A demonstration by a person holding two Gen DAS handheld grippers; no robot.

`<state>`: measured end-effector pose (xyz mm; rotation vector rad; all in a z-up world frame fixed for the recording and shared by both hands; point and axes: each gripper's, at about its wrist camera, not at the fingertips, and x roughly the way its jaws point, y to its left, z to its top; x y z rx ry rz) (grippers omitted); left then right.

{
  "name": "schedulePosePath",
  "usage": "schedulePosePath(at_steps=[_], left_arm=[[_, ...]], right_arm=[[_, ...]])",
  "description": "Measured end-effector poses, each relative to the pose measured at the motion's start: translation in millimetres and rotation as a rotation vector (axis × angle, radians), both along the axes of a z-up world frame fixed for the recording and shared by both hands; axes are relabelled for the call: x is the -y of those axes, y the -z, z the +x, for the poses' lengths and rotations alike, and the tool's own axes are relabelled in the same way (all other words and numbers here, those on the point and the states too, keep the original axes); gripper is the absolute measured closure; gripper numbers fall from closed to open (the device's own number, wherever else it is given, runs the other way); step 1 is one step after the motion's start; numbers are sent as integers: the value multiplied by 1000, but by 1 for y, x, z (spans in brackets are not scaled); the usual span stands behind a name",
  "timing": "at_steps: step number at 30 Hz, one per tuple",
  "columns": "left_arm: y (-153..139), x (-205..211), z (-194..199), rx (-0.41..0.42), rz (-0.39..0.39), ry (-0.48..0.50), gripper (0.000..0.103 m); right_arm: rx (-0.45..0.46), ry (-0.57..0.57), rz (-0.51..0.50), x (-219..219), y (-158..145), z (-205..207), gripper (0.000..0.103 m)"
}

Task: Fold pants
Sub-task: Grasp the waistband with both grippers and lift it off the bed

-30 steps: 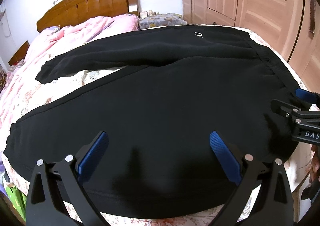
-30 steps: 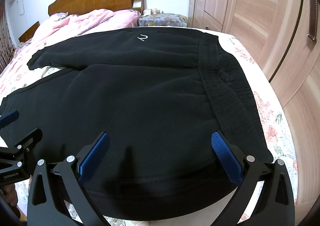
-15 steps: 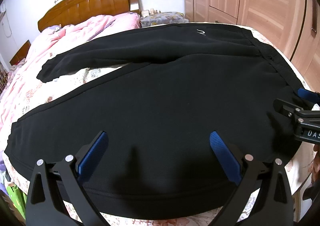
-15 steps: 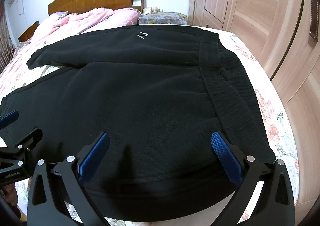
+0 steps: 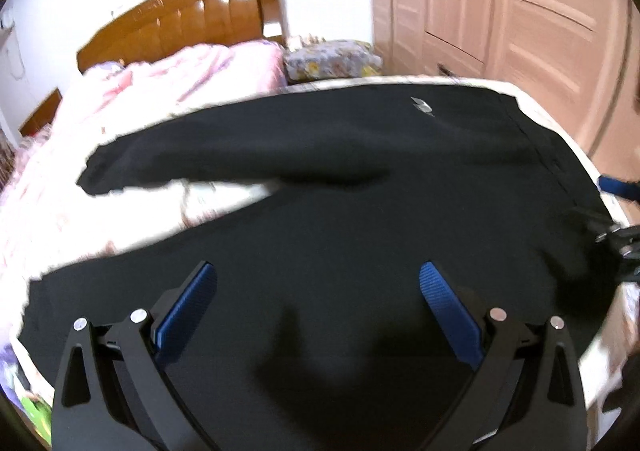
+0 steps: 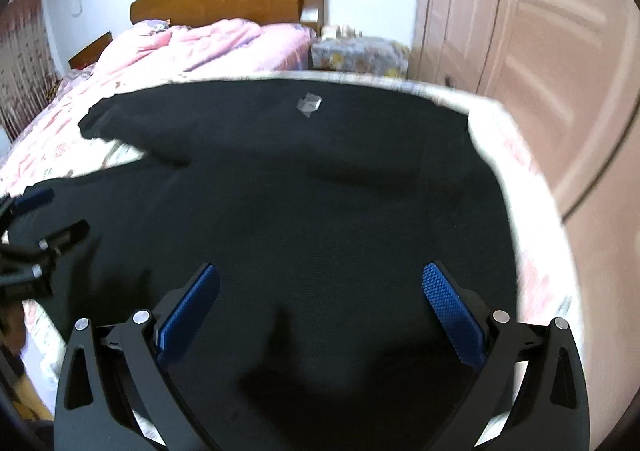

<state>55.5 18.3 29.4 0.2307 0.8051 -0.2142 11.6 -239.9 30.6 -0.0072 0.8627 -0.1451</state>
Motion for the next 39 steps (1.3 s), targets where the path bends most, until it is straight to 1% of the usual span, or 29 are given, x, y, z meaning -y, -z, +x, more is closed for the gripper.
schedulePosePath(at_steps=[2, 3, 5, 6, 7, 9, 11, 13, 15, 18, 21, 23, 25, 27, 28, 29, 30, 31, 32, 33, 34, 36, 37, 39], left_arm=[[-10, -1, 29, 33, 30, -13, 1], [-12, -1, 43, 34, 51, -10, 1], [-14, 2, 83, 33, 89, 3, 1], [-15, 3, 97, 23, 89, 13, 1], [-14, 4, 119, -9, 74, 34, 2], [-9, 3, 158, -81, 19, 53, 2], [-3, 1, 196, -148, -55, 94, 2], [3, -1, 221, -171, -71, 126, 2], [7, -3, 247, -174, -81, 189, 2], [15, -1, 277, -165, -51, 260, 2], [21, 3, 300, -139, -17, 317, 2], [24, 8, 310, -129, 8, 347, 2], [29, 15, 321, -125, 39, 390, 2], [35, 18, 331, -132, 57, 433, 2], [36, 20, 333, -132, 57, 458, 2], [36, 20, 334, -117, 41, 488, 6], [35, 20, 336, -110, 32, 499, 8], [34, 20, 337, -107, 33, 507, 8], [34, 21, 337, -100, 40, 520, 8], [34, 23, 339, -95, 62, 542, 8], [34, 25, 340, -102, 76, 563, 8], [35, 30, 343, -143, 87, 626, 10], [34, 32, 343, -152, 93, 651, 10], [32, 36, 342, -143, 114, 722, 10]], right_arm=[[22, -62, 1, 15, -12, 20, 4], [25, -96, -1, 26, -16, 38, 4], [8, -127, -12, 45, -18, 74, 4], [-17, -148, -13, 57, -16, 101, 4], [-36, -163, -7, 66, -12, 119, 4], [-80, -193, 9, 86, -2, 167, 4], [-110, -217, 25, 97, 6, 201, 4], [-142, -255, 35, 103, 13, 234, 4], [-167, -286, 18, 108, 20, 260, 4], [-211, -328, 16, 114, 32, 287, 4], [-255, -358, 24, 122, 45, 302, 4], [-263, -384, 46, 123, 50, 306, 6], [-257, -419, 84, 123, 50, 305, 16], [-254, -447, 112, 123, 49, 301, 22], [-258, -465, 123, 122, 49, 298, 28], [-265, -487, 130, 122, 49, 298, 34], [-269, -503, 112, 118, 47, 293, 44], [-269, -515, 102, 116, 45, 290, 62], [-262, -528, 94, 113, 41, 286, 73], [-237, -517, 37, 109, 34, 279, 93], [-215, -511, -8, 107, 29, 273, 93], [-155, -523, -36, 101, 15, 256, 93], [-134, -528, -55, 98, 11, 250, 93], [-85, -539, -101, 85, -1, 229, 93]])
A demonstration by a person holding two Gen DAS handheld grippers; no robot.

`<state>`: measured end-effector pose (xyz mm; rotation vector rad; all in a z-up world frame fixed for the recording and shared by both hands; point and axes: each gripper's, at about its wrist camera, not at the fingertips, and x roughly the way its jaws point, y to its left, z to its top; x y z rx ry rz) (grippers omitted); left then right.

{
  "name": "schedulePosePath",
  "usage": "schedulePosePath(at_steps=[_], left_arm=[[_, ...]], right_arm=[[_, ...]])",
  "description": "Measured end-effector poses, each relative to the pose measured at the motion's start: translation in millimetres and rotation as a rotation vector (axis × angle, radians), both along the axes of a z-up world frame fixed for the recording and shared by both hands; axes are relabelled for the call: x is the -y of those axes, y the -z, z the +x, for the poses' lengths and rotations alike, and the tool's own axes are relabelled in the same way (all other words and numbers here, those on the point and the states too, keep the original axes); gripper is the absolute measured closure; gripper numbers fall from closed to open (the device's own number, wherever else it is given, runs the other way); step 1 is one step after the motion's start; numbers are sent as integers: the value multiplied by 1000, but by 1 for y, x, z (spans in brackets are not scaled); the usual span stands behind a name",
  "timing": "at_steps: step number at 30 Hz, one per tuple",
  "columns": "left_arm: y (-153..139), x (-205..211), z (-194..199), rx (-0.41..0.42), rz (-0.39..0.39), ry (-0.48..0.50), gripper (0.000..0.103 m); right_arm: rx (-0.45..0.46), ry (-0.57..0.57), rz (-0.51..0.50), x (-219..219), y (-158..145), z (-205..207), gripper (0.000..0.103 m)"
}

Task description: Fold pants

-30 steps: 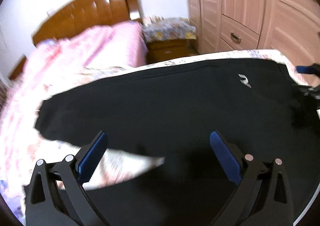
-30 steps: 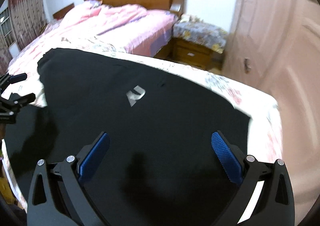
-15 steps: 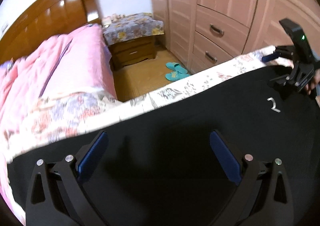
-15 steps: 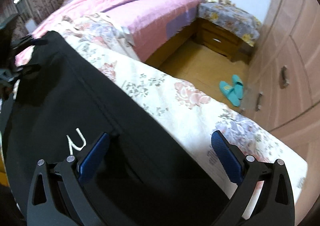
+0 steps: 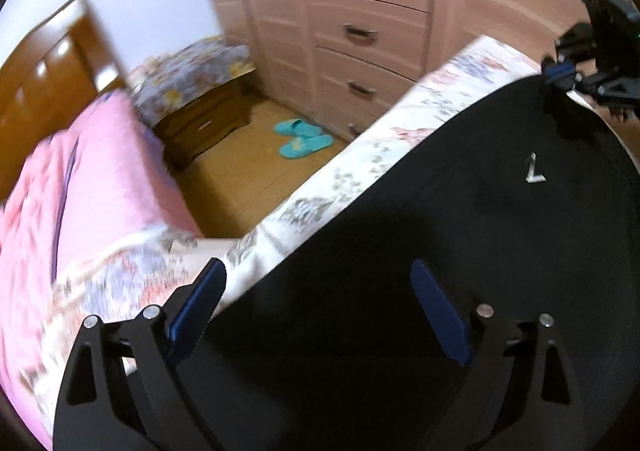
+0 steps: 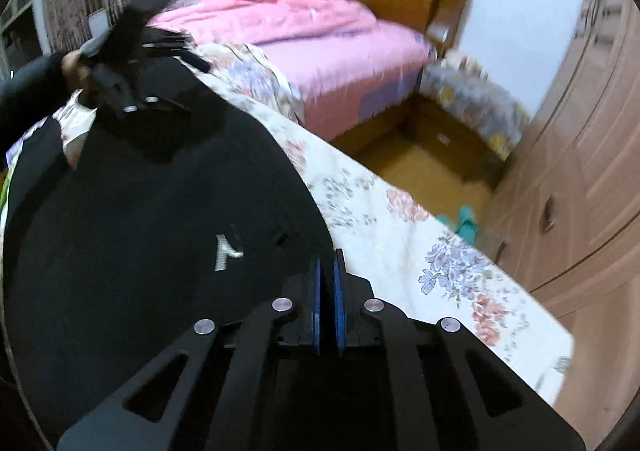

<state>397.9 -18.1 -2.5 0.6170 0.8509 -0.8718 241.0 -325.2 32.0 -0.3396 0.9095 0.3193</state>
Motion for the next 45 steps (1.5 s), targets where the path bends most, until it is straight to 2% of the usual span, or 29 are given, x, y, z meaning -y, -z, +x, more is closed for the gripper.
schedulePosePath(at_steps=[5, 8, 9, 10, 12, 14, 15, 17, 20, 24, 28, 31, 34, 36, 38, 40, 45], left_arm=[[-4, 5, 1, 1, 16, 136, 10], [-6, 8, 8, -105, -3, 223, 10], [-4, 9, 10, -143, -2, 238, 14], [-1, 9, 11, -195, -3, 257, 21], [6, 6, 12, -292, -13, 274, 71], [6, 1, 7, -305, -32, 259, 83], [2, -2, -3, -258, -29, 253, 86], [-12, -10, -18, -185, -35, 235, 88], [-51, -26, -61, -23, -49, 190, 89], [-93, -50, -155, 174, -7, 142, 89], [-100, -69, -253, 272, 43, 99, 90], [-86, -81, -314, 274, 37, 48, 90], [-54, -88, -365, 259, 63, 20, 90], [-30, -92, -387, 220, 66, -15, 90], [-12, -97, -394, 181, 29, -68, 90], [11, -95, -398, 175, 46, -102, 90], [30, -96, -391, 159, -12, -204, 90]], right_arm=[[91, -33, -20, -21, -24, -45, 94], [113, -44, -29, -32, -30, -66, 94], [120, -40, -30, -35, -31, -71, 94], [125, -33, -27, -36, -31, -74, 94], [127, -17, -27, -38, -31, -76, 94], [125, -1, -36, -42, -30, -78, 94], [124, 8, -39, -44, -31, -78, 94], [137, 38, -50, -45, -35, -81, 94], [169, 62, -57, -47, -45, -90, 94], [226, 62, -47, -55, -67, -129, 94], [254, 45, -35, -72, -71, -182, 94], [227, 40, 2, -81, -56, -223, 94], [181, 40, 18, -92, -30, -261, 94], [143, 42, 32, -97, -13, -283, 94], [113, 58, 53, -101, 3, -301, 94], [91, 81, 74, -101, 16, -310, 94], [73, 150, 127, -105, 40, -325, 94]])
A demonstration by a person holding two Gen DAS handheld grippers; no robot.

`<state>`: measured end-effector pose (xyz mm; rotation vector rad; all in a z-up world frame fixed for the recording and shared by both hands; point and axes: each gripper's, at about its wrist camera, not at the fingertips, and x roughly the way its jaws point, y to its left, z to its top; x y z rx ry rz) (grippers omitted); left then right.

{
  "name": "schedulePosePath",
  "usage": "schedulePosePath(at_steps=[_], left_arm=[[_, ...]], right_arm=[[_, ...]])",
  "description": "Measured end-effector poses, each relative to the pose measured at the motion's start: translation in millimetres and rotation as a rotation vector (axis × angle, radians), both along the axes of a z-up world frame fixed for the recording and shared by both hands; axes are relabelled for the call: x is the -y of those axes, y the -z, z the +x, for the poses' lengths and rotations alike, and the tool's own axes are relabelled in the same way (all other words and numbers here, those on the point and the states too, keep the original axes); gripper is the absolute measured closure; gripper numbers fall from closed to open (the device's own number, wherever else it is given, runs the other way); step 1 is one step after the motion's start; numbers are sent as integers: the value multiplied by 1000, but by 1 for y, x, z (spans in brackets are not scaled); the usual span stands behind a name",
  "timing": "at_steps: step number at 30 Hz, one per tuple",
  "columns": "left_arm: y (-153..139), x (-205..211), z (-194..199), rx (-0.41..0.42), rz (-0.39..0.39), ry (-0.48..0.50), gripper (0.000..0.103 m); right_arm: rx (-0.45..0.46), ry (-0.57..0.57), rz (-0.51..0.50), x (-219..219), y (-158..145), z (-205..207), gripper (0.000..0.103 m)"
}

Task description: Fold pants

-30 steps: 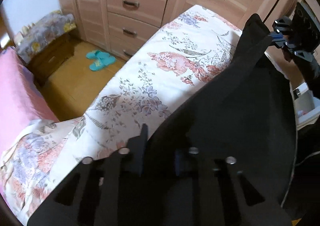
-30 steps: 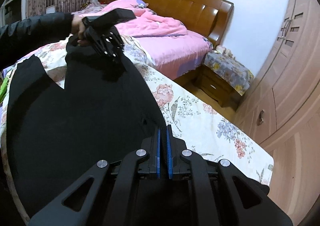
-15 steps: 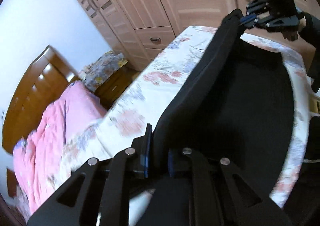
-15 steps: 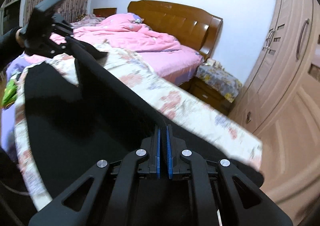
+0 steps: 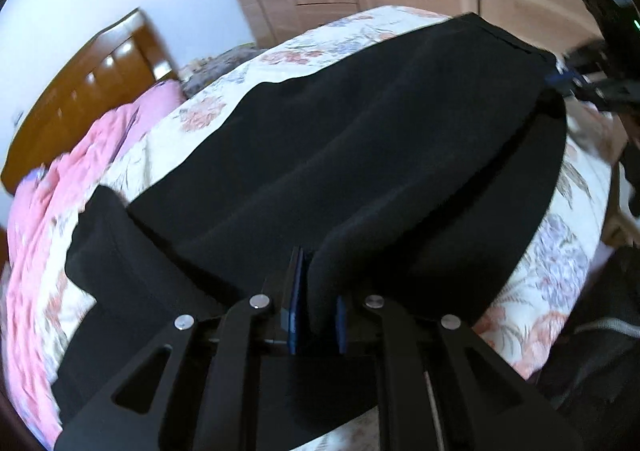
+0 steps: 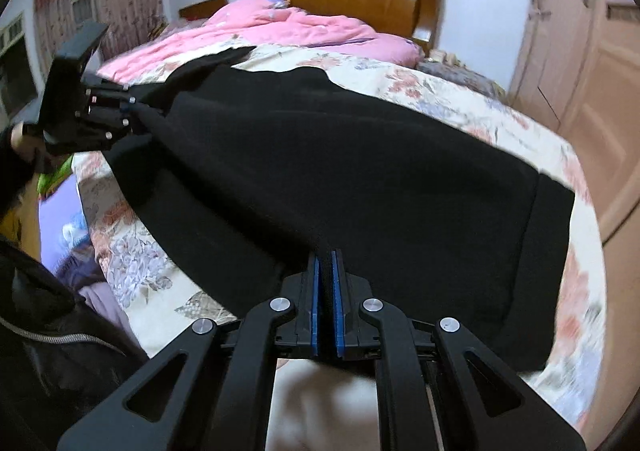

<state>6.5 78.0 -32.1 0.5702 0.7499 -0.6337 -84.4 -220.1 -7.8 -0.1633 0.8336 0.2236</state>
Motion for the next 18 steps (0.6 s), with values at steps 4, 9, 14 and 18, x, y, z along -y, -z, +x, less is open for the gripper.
schedulePosePath(at_steps=[4, 9, 14, 18], left_arm=[[7, -1, 7, -9, -30, -26, 89], [14, -1, -1, 3, -12, -31, 86], [16, 2, -8, 35, 27, -31, 83], [16, 2, -8, 56, 57, -19, 76]], right_arm=[[-10, 72, 86, 7, 6, -10, 76], [11, 182, 186, 24, -5, -27, 52], [17, 343, 232, 51, -9, -46, 52], [3, 457, 356, 75, 1, -53, 52]])
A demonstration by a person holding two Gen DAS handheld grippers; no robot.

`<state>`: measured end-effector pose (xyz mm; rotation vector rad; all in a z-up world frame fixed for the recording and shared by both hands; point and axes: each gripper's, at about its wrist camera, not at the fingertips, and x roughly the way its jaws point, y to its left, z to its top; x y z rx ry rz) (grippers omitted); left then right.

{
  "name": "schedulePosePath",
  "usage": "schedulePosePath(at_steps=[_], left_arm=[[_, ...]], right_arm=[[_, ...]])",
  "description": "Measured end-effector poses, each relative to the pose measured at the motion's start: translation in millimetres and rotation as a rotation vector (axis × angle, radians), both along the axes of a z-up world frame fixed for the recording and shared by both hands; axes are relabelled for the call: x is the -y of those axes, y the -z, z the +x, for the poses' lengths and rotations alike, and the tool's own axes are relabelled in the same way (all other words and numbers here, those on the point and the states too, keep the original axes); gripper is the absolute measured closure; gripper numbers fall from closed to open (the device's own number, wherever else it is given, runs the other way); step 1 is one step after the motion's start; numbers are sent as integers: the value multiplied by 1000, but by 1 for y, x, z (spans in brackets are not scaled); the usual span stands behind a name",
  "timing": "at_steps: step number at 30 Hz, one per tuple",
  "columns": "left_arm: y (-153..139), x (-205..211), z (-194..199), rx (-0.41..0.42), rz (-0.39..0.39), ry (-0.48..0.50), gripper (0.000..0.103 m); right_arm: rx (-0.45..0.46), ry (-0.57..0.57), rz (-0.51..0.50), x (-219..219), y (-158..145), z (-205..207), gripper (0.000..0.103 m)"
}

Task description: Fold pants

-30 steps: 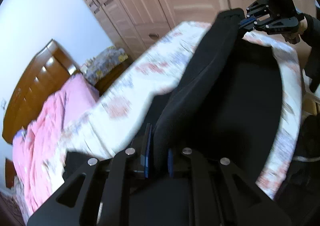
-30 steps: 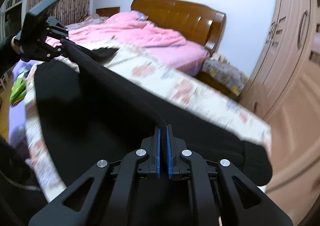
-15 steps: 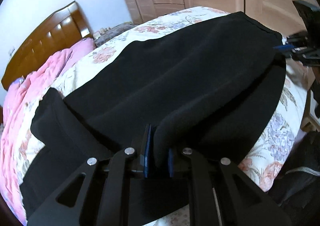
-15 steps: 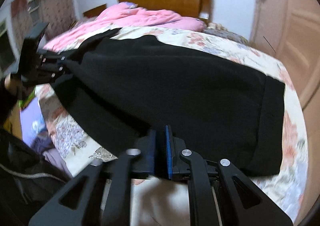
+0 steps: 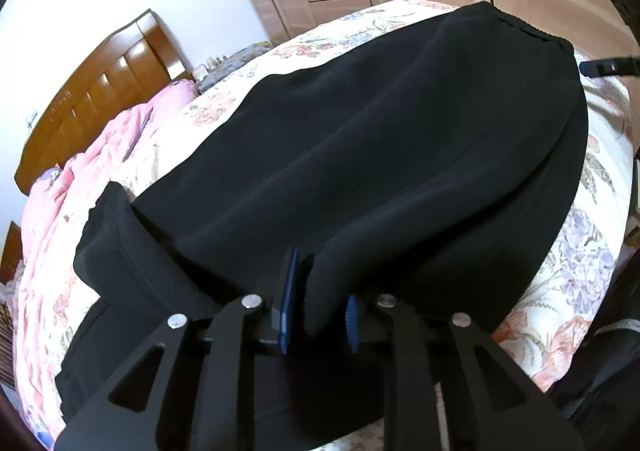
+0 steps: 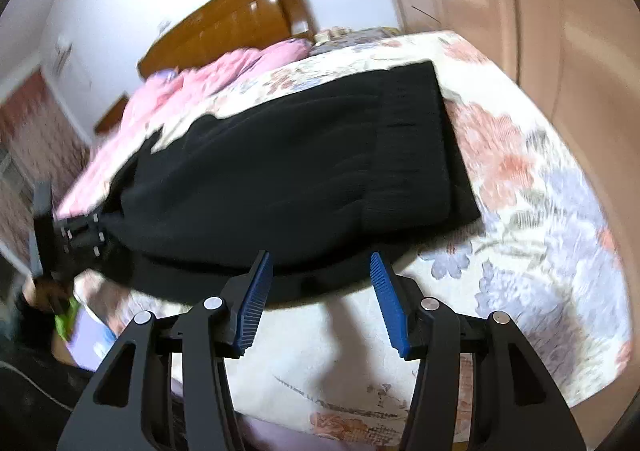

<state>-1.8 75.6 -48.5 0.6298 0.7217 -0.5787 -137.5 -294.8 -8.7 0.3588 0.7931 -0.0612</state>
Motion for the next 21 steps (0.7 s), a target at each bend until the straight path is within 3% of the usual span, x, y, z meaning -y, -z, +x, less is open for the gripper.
schedulePosePath(at_steps=[3, 7, 11, 14, 16, 21], left_arm=[[0, -2, 1, 14, 19, 8, 68], [3, -4, 1, 13, 20, 15, 67], [6, -3, 0, 8, 5, 24, 82], [6, 1, -3, 26, 24, 32, 90], [4, 0, -4, 38, 9, 27, 93], [-17, -4, -19, 107, -2, 25, 95]], right_arm=[[8, 49, 30, 9, 3, 4, 52], [54, 88, 96, 18, 3, 7, 53], [70, 117, 141, 23, 2, 9, 54], [94, 141, 182, 28, 0, 8, 62], [92, 151, 171, 29, 0, 7, 81], [99, 130, 20, 12, -13, 9, 89]])
